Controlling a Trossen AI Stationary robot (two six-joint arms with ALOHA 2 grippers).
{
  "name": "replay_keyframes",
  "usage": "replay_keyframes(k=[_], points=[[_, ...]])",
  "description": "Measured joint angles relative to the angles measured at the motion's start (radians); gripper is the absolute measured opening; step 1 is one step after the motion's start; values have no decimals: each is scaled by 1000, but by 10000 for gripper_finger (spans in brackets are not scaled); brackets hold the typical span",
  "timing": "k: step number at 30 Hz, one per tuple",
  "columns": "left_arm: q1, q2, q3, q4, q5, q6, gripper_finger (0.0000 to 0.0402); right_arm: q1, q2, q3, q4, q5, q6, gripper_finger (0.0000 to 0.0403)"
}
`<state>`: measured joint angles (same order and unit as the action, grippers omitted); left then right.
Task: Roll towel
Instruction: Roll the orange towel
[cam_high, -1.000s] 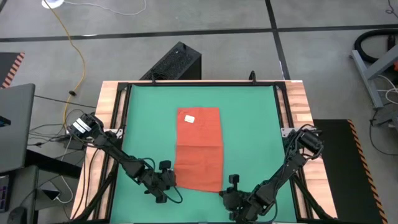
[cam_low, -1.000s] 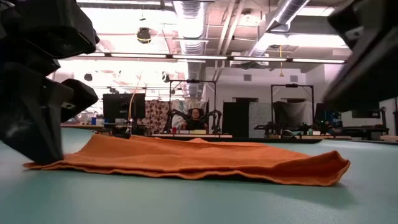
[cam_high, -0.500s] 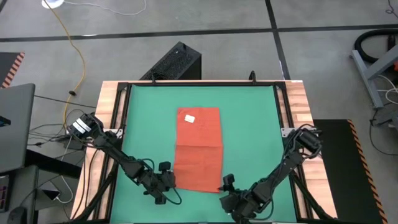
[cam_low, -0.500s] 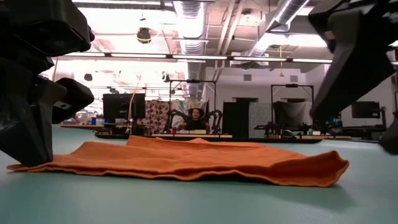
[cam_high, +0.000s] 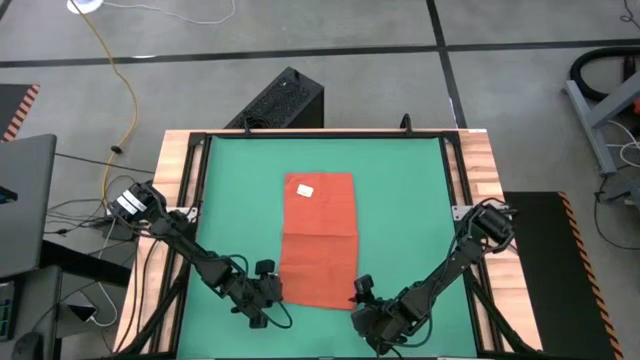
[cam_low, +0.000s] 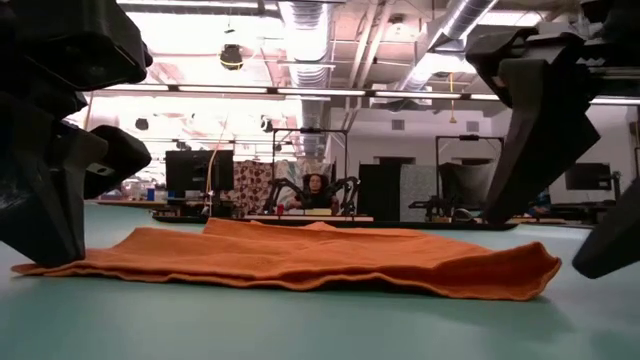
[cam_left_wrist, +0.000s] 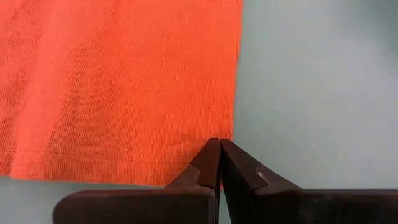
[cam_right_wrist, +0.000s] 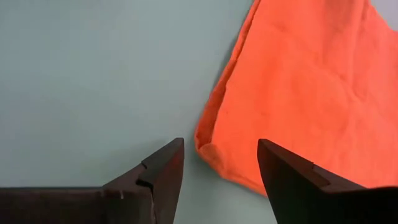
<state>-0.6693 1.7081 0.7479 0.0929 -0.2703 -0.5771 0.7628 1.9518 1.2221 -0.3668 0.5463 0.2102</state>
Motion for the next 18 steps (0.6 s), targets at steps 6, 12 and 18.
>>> replay_keyframes(k=[6,12,18], points=[[0,0,0,0,1,-1,0,0,0,0,-6,2,-24,224],[0,0,0,1,1,-3,0,-8,0,-18,7,4,-28,223],[-2,0,0,3,2,-8,0,-8,2,-37,26,24,-48,223]])
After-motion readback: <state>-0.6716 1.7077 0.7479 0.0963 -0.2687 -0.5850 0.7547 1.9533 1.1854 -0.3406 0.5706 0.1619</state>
